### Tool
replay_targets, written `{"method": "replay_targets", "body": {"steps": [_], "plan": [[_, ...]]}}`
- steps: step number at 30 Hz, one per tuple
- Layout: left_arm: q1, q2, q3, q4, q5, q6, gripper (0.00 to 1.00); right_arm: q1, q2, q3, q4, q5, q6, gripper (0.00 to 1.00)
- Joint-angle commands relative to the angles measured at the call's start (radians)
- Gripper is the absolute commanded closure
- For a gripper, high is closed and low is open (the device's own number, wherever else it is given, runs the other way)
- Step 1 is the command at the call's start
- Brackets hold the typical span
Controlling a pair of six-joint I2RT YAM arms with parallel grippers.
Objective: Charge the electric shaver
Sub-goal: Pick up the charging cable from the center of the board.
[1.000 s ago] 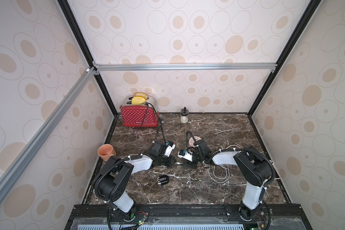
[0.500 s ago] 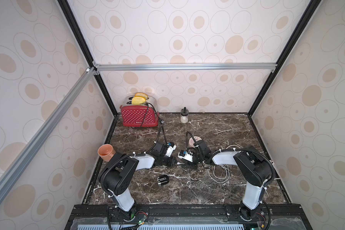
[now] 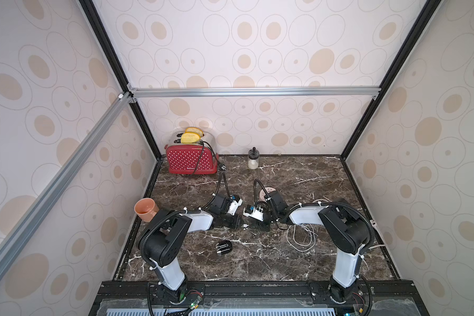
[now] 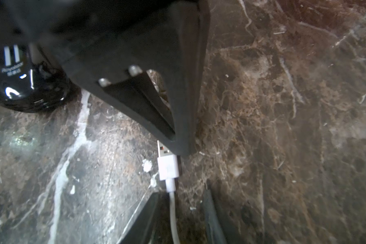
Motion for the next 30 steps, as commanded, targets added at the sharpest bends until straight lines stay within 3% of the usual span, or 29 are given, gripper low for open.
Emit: {"method": "replay_targets", "body": {"steps": [1,14,30], "plan": [[0.006,0.003,0.012,-0.016,-0.014,0.015,1.00,0.007,0.028,0.017,-0.066,-0.006,-0.024,0.62],[0.023,-0.181,0.014,-0.076,-0.030,0.026,1.00,0.007,0.015,-0.016,-0.046,0.016,-0.017,0.65],[0.021,-0.062,-0.035,0.011,0.084,-0.048,1.00,0.007,-0.002,-0.036,-0.025,0.017,-0.014,0.60]]}}
